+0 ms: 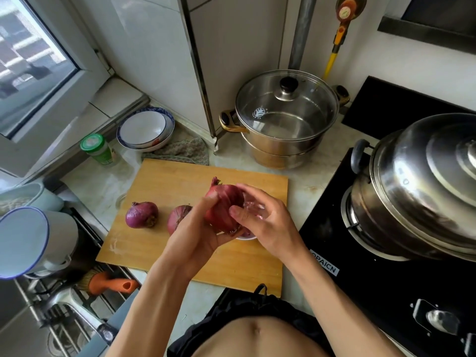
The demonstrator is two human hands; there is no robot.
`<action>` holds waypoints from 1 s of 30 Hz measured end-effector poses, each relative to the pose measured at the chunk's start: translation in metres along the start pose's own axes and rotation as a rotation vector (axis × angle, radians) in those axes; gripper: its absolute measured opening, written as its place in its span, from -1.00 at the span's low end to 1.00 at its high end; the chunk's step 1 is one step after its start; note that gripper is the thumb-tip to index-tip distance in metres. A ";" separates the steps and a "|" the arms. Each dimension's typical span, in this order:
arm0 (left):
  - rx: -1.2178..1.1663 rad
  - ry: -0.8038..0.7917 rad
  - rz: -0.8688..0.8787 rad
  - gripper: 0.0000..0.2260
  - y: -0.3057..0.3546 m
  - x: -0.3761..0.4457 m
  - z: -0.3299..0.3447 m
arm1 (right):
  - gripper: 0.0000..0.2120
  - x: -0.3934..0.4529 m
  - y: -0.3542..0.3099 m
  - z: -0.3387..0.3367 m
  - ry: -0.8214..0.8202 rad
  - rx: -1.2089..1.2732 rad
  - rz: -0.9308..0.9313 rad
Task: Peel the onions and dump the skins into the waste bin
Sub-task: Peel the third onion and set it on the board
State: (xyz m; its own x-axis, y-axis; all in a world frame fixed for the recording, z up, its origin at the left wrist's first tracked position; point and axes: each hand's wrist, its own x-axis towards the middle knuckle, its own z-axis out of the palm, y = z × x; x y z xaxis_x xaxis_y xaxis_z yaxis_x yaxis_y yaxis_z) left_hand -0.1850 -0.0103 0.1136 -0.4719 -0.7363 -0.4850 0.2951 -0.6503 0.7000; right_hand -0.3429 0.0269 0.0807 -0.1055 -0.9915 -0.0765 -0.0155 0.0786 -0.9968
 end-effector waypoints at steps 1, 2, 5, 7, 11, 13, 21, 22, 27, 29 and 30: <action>0.062 0.010 0.008 -0.54 0.002 0.001 -0.001 | -0.40 -0.001 0.000 0.000 -0.008 -0.006 -0.004; 0.124 0.028 0.015 -0.55 0.004 0.001 -0.001 | -0.41 -0.002 0.000 0.000 -0.007 -0.005 -0.014; 0.251 0.109 0.069 -0.60 0.007 0.002 0.001 | -0.42 -0.003 0.000 -0.001 0.028 0.037 -0.044; 0.269 0.126 0.118 -0.68 0.006 0.001 0.006 | -0.40 -0.002 0.000 -0.002 0.052 0.029 -0.073; 0.259 0.174 0.184 -0.73 0.000 0.002 0.013 | -0.32 -0.002 -0.004 -0.005 0.076 -0.031 -0.134; 0.265 0.212 0.198 -0.66 -0.003 0.003 0.016 | -0.33 -0.002 -0.004 -0.008 0.074 -0.031 -0.152; 0.205 0.394 0.162 -0.67 -0.010 0.006 0.018 | -0.60 0.000 0.003 -0.009 0.120 -0.123 -0.280; 0.175 0.398 0.144 -0.70 -0.012 0.006 0.015 | -0.66 0.001 0.003 -0.009 0.116 -0.107 -0.286; 0.017 0.342 0.110 -0.62 -0.019 0.003 0.013 | -0.59 0.011 0.006 -0.001 0.017 -0.053 -0.137; -0.029 0.340 0.087 -0.58 -0.017 0.000 0.012 | -0.58 0.010 0.009 0.001 -0.005 -0.004 -0.091; -0.034 0.332 0.081 -0.57 -0.017 -0.002 0.009 | -0.60 0.010 0.009 0.001 -0.020 0.024 -0.076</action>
State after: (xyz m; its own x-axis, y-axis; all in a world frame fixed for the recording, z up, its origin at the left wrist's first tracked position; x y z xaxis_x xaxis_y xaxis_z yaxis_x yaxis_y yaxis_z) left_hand -0.1962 0.0036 0.1076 -0.1507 -0.8031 -0.5765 0.3511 -0.5886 0.7282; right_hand -0.3430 0.0173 0.0706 -0.0852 -0.9964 -0.0005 0.0012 0.0004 -1.0000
